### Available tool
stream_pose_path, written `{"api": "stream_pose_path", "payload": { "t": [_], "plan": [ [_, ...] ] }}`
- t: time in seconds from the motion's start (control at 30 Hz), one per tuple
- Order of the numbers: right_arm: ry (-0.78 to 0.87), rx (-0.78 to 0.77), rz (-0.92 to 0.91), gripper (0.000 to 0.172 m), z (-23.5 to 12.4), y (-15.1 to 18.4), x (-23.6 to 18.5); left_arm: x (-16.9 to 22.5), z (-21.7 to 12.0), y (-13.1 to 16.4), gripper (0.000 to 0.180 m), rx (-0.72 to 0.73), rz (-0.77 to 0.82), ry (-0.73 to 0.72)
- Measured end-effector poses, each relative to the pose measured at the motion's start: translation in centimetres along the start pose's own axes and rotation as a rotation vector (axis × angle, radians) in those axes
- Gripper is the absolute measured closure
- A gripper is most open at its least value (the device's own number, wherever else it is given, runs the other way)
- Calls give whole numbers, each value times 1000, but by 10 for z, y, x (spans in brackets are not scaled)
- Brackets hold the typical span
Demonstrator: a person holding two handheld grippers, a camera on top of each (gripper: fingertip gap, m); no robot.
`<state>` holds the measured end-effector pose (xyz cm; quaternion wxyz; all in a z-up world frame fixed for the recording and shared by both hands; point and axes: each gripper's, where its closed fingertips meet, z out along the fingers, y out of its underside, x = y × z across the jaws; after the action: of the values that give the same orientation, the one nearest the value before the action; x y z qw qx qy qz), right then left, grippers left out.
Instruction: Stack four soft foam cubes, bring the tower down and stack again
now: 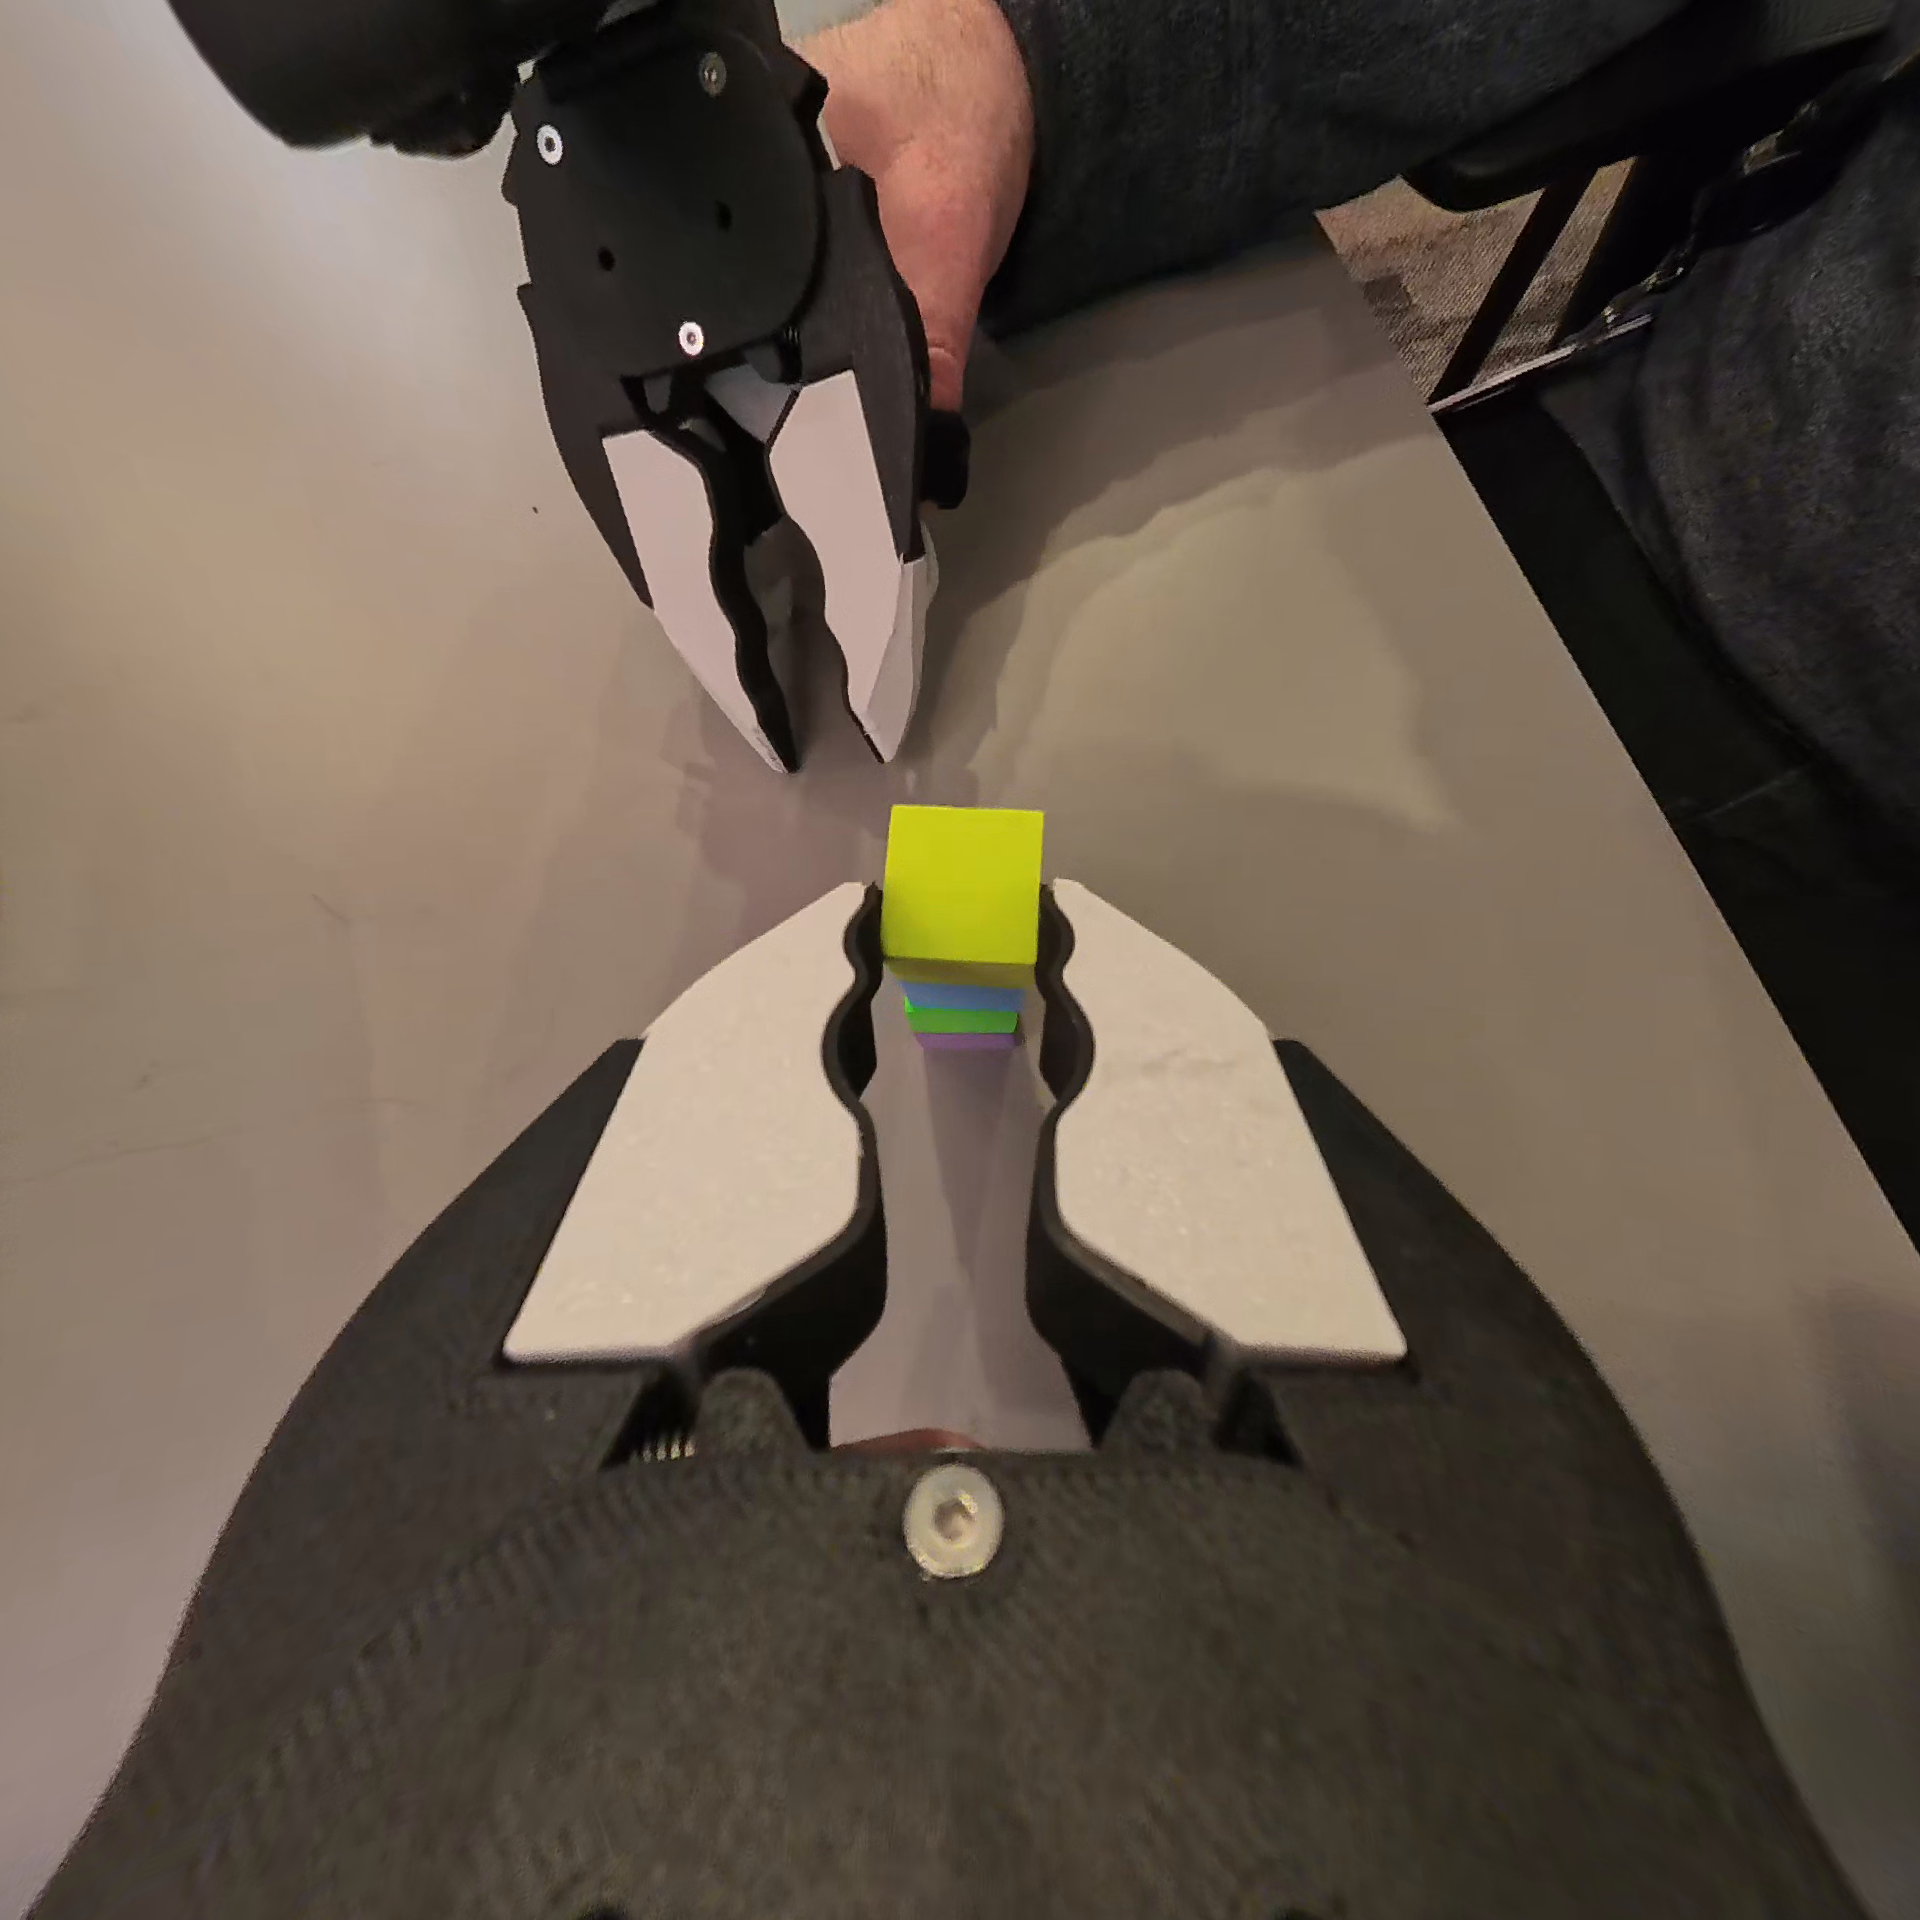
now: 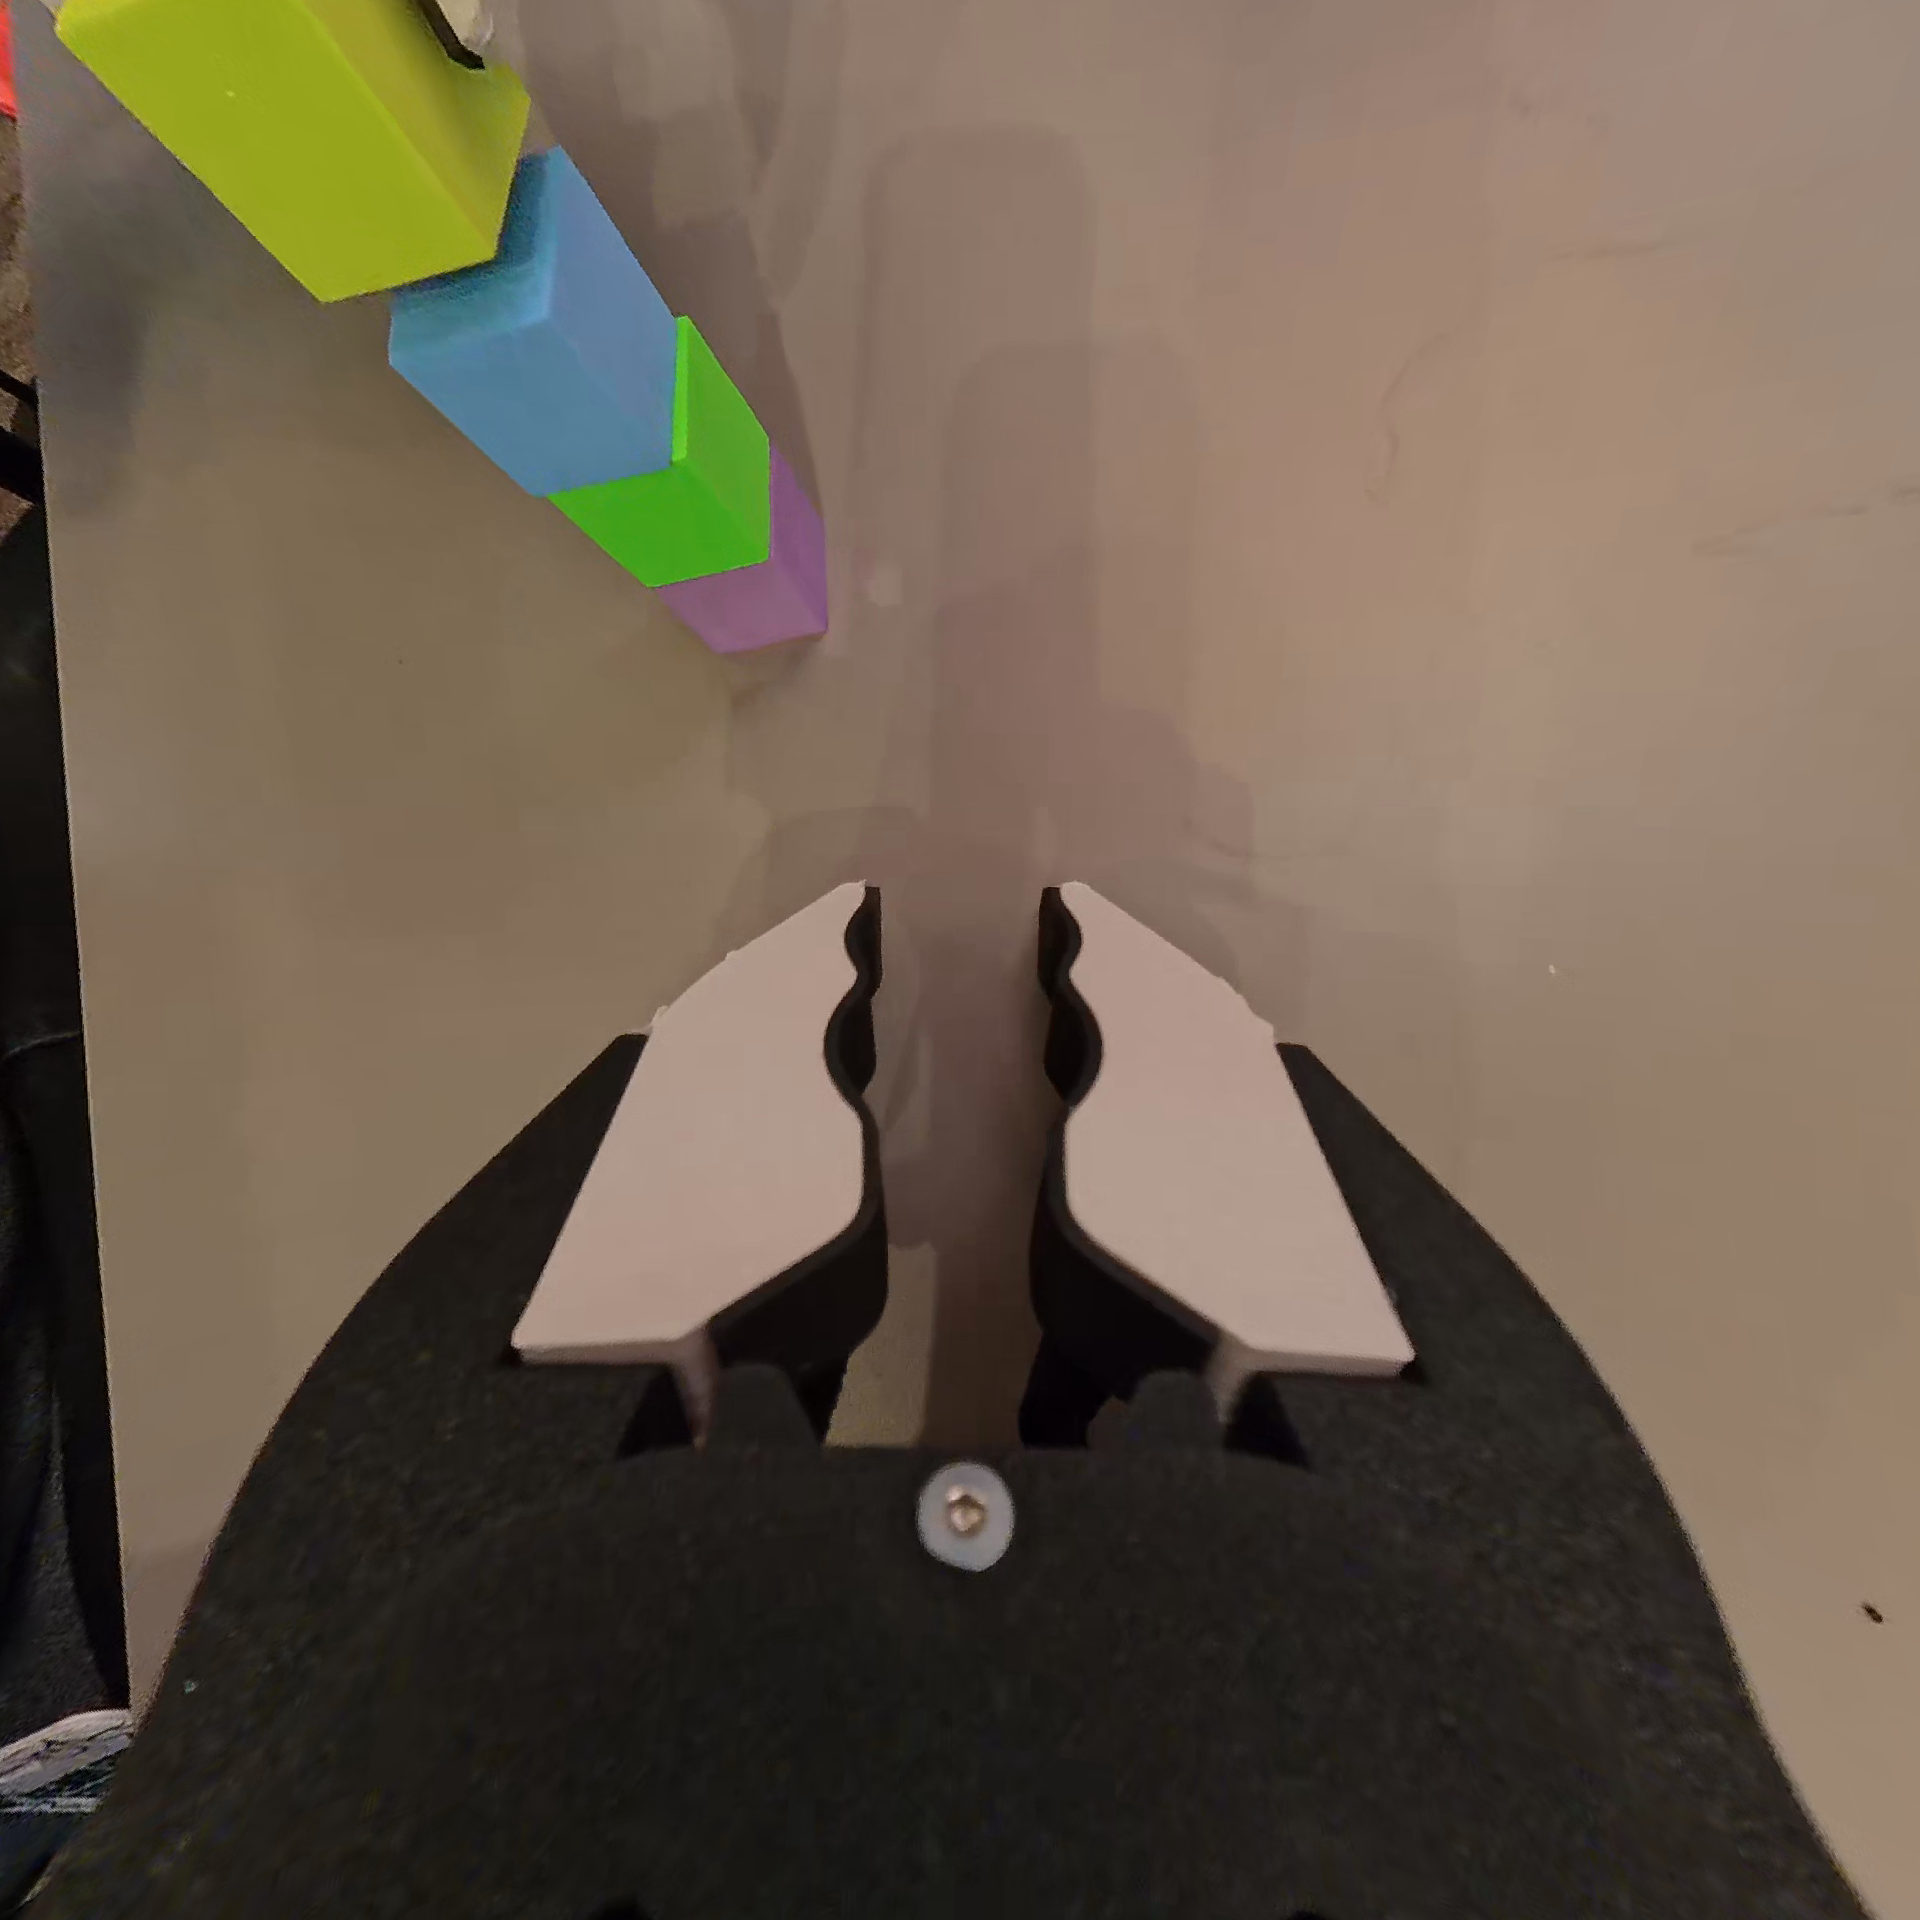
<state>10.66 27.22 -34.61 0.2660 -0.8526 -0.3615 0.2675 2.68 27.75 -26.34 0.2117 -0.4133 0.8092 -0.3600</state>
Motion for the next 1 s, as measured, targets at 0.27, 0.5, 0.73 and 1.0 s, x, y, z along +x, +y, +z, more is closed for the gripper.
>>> {"api": "stream_pose_path", "payload": {
  "t": [0.27, 0.5, 0.73, 1.0],
  "plan": [
    [1, -1, -2, 144, 0, 0, 0, 0, 4, 1, 153, -13, 3, 8],
    [-1, -2, -4, 144, 0, 0, 0, -1, 4, 3, 153, -24, 9, 7],
    [-1, -2, -6, 143, 0, 0, 0, -2, 6, 5, 139, -50, 3, 2],
    [-6, -4, -3, 143, 0, 0, 0, -6, -23, 13, 125, -53, -99, -139]
  ]
}}
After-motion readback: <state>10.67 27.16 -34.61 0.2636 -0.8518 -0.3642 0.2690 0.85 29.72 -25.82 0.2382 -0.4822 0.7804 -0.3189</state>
